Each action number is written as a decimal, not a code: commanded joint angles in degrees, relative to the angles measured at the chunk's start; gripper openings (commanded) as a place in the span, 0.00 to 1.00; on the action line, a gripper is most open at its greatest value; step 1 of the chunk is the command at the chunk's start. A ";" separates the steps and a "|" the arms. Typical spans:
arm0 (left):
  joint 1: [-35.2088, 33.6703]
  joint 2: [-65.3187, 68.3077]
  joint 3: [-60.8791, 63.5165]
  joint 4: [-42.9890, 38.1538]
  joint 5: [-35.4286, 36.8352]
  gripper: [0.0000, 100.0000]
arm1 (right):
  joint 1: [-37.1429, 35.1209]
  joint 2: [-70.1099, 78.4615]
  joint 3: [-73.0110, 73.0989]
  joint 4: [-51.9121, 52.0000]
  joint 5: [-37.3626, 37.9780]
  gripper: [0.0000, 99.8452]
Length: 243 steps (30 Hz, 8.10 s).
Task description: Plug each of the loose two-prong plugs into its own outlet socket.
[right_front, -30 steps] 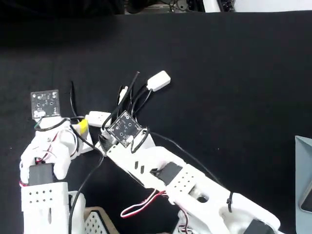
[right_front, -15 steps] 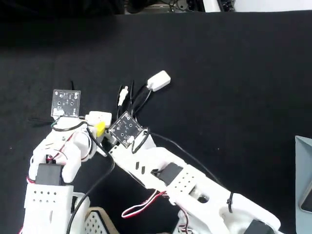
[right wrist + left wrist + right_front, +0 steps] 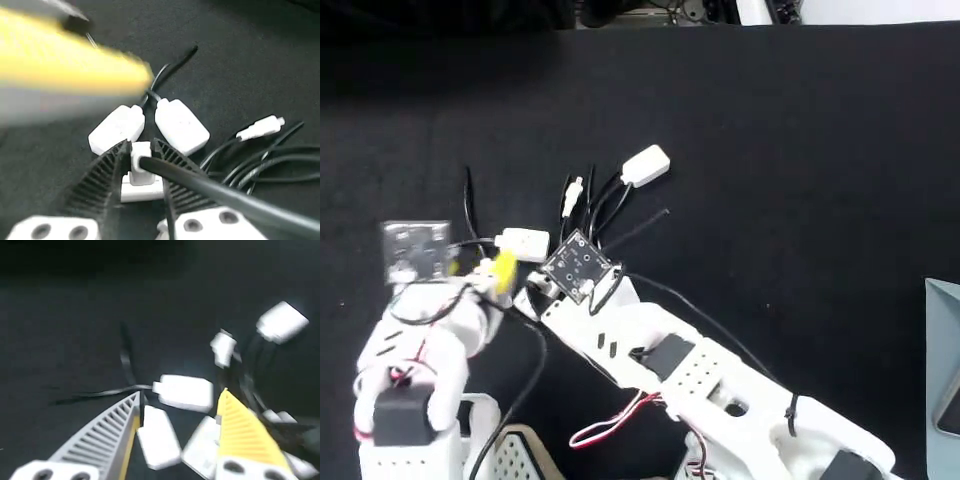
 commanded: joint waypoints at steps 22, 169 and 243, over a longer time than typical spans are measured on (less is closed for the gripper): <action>-16.22 -2.20 14.99 -7.30 3.52 0.25 | -3.78 21.93 -20.09 8.62 0.00 0.01; -19.65 -2.20 18.07 -7.82 3.43 0.25 | 26.73 38.11 -57.89 43.16 -8.79 0.24; -19.30 -2.20 21.41 -12.92 1.05 0.25 | 25.67 2.15 -36.79 47.91 13.19 0.01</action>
